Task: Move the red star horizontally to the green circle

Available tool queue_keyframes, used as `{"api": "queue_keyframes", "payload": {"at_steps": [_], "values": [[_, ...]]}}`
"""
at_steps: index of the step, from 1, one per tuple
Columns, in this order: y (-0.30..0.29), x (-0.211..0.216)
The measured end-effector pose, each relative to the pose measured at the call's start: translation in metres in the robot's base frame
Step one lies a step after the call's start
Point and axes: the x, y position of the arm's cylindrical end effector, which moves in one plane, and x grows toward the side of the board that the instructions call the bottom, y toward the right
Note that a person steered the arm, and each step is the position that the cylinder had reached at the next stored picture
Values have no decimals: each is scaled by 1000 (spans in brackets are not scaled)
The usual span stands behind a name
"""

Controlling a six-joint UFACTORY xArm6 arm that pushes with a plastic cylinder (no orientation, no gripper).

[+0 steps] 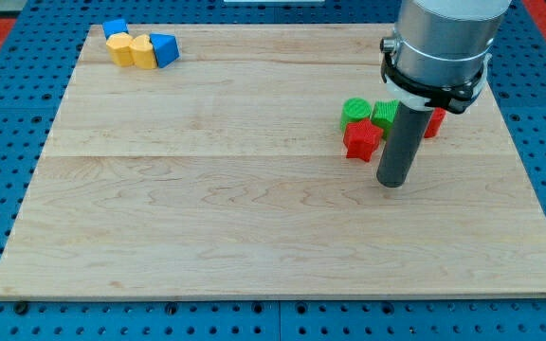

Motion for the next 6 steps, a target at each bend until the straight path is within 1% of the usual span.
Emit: {"api": "queue_keyframes", "payload": {"at_steps": [6], "values": [[4, -4]]}}
